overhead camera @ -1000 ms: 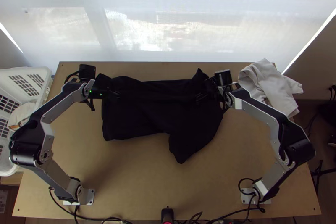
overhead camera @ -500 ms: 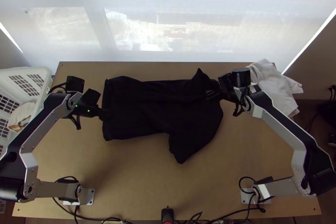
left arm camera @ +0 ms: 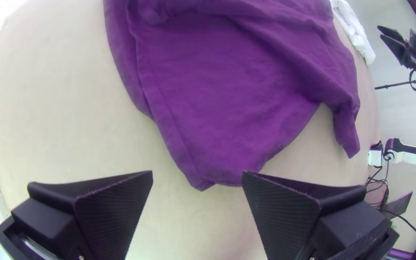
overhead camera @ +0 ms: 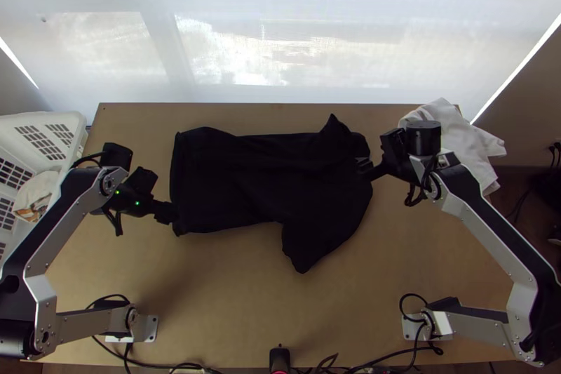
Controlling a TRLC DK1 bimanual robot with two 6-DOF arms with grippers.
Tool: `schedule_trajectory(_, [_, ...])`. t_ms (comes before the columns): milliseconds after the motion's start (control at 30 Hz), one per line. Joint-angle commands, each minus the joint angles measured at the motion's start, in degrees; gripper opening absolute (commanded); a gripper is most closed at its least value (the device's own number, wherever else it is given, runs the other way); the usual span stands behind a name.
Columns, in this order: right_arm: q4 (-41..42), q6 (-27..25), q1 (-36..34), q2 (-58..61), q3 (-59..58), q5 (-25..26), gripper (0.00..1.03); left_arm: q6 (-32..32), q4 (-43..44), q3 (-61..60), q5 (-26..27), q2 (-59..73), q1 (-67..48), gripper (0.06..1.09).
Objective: Fold the t-shirt
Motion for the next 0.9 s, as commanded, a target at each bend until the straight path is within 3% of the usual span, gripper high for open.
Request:
schedule_trajectory(0, [-1.1, -0.1, -0.1, -2.4, -1.2, 0.0, 0.98, -0.3, -1.1, -3.4, -0.6, 0.1, 0.1, 0.96])
schedule_trajectory(767, [-3.7, -1.0, 0.0, -6.7, -4.8, 0.0, 0.98, -4.7, 8.4, -5.1, 0.2, 7.3, -5.2, 0.96])
schedule_trajectory(867, [-3.9, -1.1, 0.1, -6.9, -4.8, 0.0, 0.98, -5.8, 9.3, -4.6, 0.6, 7.4, -5.9, 0.85])
